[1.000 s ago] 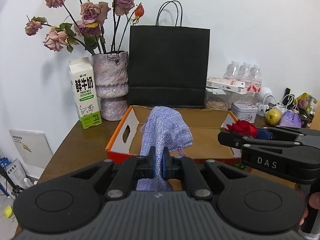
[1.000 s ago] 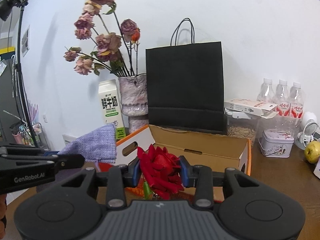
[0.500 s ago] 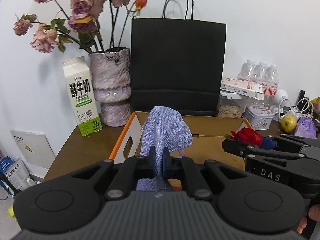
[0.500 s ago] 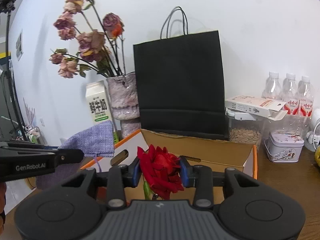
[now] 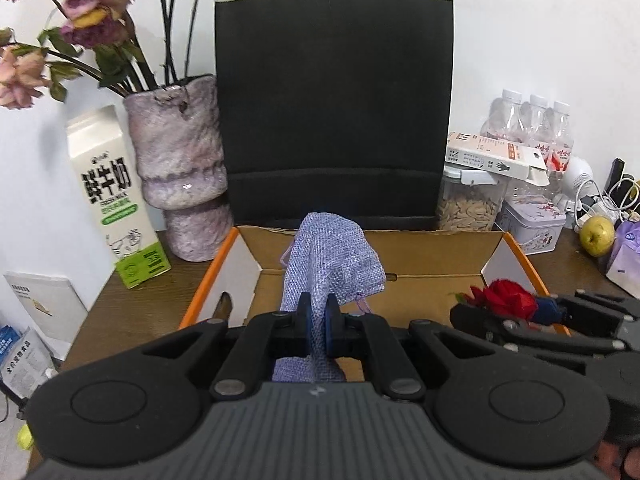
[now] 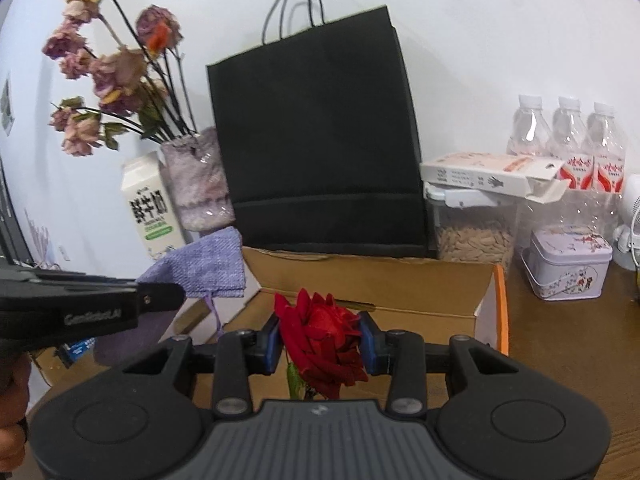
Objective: Organize objects
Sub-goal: 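Open both tools to drop the pouch and rose into the box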
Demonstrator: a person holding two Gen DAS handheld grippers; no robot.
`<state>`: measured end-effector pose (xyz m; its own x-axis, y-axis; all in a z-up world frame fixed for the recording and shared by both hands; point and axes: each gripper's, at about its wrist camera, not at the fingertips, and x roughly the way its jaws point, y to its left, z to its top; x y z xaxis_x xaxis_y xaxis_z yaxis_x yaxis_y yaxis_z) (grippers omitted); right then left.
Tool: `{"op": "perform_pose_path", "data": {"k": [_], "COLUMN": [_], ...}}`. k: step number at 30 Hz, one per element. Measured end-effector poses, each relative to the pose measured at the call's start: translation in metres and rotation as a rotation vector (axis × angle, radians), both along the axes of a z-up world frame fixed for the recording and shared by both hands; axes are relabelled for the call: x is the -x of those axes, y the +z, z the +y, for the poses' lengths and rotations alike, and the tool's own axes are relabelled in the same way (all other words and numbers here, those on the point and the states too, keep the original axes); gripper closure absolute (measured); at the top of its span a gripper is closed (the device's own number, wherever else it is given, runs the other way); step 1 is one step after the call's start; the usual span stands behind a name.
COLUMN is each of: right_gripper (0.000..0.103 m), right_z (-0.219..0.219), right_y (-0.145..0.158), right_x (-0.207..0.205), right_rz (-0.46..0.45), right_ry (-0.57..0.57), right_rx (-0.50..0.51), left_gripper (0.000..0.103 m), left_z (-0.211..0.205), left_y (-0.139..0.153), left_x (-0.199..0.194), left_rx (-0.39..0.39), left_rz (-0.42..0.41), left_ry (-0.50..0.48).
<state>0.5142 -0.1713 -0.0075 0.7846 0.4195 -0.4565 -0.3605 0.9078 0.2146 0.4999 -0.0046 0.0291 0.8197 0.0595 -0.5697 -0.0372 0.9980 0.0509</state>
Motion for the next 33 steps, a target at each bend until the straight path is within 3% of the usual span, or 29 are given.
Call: {"op": "perform_pose_path", "data": {"k": [3,5,7,8,10,11,12,16,33], "right_gripper": [0.066,0.065,0.062,0.058,0.039,0.024,0.013,0.001,0.000], "right_z": [0.000,0.000,0.000,0.001,0.000,0.000,0.000,0.002,0.000], "right_y": [-0.006,-0.009,-0.011,-0.012,-0.013,-0.013,-0.013,-0.012,0.012], "right_x": [-0.005,-0.009,-0.011,-0.012,-0.013,-0.013,-0.013,-0.011,0.013], "right_rz": [0.015,0.027,0.039,0.041,0.045,0.045,0.042,0.039,-0.027], "right_ry": [-0.007,-0.010,-0.014,-0.020,-0.027,-0.030,-0.032,-0.039,-0.022], "right_rx": [0.009,0.021,0.029,0.036,0.037,0.039,0.042,0.059,0.062], "left_gripper": [0.091,0.075,0.032,0.024,0.007,0.001,0.000,0.000,0.000], "left_z": [0.001,0.003,0.006,0.007,0.011,0.013,0.015,0.022,0.022], "left_y": [-0.007,-0.011,-0.012,-0.011,-0.008,-0.007,-0.007,-0.006,0.019], "left_x": [-0.009,-0.013,-0.014,-0.013,-0.011,-0.010,-0.009,-0.007,0.034], "left_rx": [0.014,0.013,0.011,0.006,0.007,0.013,0.016,0.020,0.021], "left_rz": [0.008,0.017,0.006,-0.010,-0.035,-0.040,-0.047,-0.055,-0.107], "left_ry": [0.000,0.006,0.013,0.026,0.036,0.040,0.047,0.073,0.084]}}
